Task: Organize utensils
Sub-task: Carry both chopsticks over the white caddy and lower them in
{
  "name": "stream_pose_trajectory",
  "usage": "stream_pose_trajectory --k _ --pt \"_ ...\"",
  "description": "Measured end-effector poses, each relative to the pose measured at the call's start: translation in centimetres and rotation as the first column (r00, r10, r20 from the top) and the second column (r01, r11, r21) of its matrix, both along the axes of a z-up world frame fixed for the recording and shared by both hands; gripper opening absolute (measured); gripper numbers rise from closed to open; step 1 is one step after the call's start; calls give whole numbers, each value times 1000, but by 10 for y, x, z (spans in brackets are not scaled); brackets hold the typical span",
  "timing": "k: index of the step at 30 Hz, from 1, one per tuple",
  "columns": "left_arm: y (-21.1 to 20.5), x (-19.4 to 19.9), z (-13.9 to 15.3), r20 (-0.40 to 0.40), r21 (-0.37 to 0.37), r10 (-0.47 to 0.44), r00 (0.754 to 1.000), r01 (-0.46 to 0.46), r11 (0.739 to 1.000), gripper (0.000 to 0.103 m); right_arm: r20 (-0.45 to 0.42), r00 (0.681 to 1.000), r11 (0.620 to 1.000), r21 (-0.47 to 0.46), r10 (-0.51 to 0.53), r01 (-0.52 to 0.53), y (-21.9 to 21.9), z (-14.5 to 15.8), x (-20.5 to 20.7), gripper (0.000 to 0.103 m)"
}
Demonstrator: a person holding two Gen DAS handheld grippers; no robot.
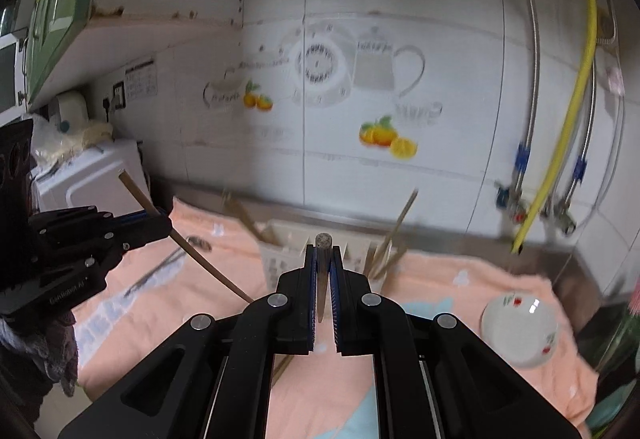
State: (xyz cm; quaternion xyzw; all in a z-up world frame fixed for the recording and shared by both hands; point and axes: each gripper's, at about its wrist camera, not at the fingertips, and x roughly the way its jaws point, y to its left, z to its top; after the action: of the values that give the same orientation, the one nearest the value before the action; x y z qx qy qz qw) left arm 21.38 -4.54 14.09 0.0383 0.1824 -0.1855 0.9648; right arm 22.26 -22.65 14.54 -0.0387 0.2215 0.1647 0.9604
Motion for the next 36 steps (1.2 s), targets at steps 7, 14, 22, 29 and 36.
stream_pose_trajectory --k 7,14,22,29,36 --pt "-9 24 34 75 11 28 997 -28 1000 5 38 999 999 21 -25 24 -10 35 25 6" --pt "-9 63 34 67 14 76 995 -77 997 5 47 997 998 4 -68 67 -10 41 52 6" --pt "-1 89 9 -3 -2 98 995 -98 995 5 -5 996 996 -13 -89 89 -10 21 82 6" --pt "4 101 -6 -47 -6 102 994 -102 995 5 -57 994 995 -40 -92 89 -4 -4 100 7" --pt "9 110 -17 -89 -23 103 991 -105 994 6 -92 991 995 -43 -97 94 -2 -19 110 7"
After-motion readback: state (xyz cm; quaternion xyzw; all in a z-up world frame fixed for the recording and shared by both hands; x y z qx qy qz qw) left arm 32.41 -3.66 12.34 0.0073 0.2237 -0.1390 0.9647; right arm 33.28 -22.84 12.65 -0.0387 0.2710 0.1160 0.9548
